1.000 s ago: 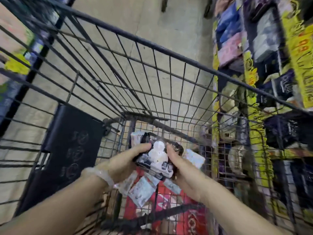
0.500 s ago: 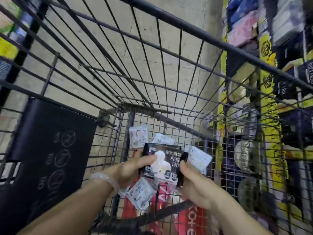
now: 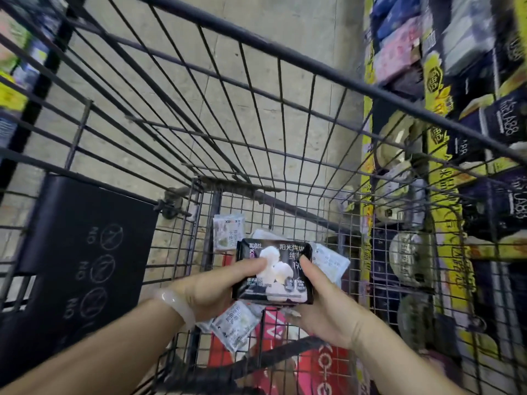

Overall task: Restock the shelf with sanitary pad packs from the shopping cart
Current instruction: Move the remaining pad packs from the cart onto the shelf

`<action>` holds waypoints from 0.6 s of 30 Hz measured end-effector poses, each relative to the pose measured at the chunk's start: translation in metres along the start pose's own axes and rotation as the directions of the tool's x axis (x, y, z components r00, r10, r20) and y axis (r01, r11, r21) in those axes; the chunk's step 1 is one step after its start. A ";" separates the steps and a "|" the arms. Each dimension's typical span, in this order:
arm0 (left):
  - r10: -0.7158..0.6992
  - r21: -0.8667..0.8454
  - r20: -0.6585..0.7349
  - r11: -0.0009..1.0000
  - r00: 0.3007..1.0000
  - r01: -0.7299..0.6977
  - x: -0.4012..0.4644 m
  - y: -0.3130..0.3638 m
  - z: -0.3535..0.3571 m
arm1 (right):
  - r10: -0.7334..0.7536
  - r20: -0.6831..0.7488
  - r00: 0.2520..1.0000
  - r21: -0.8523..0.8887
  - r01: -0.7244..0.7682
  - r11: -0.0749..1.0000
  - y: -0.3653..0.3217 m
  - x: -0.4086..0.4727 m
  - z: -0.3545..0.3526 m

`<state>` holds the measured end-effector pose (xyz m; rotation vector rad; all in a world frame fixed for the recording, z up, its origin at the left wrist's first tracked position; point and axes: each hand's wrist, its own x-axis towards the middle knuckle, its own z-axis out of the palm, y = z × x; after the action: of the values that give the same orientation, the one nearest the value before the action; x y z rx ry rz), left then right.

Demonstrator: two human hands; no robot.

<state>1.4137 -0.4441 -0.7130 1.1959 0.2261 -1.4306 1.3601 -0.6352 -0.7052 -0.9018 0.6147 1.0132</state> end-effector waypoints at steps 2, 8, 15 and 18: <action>0.024 0.032 0.024 0.999 0.999 -0.025 -0.013 0.010 0.011 | -0.032 0.021 0.999 -0.014 0.032 0.999 -0.005 -0.014 0.006; 0.108 0.073 0.058 0.991 0.992 -0.112 -0.052 0.069 0.045 | -0.230 0.013 0.973 -0.039 0.230 0.972 -0.046 -0.073 0.031; 0.297 0.194 0.099 0.930 0.950 -0.312 -0.105 0.147 0.105 | -0.425 -0.066 0.903 -0.095 0.418 0.903 -0.097 -0.165 0.066; 0.315 0.255 0.161 0.902 0.935 -0.348 -0.134 0.173 0.135 | -0.536 -0.055 0.843 -0.160 0.522 0.838 -0.105 -0.205 0.081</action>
<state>1.4562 -0.5071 -0.4671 1.3012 -0.2627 -1.2488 1.3728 -0.6820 -0.4658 -1.1707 0.3411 0.5117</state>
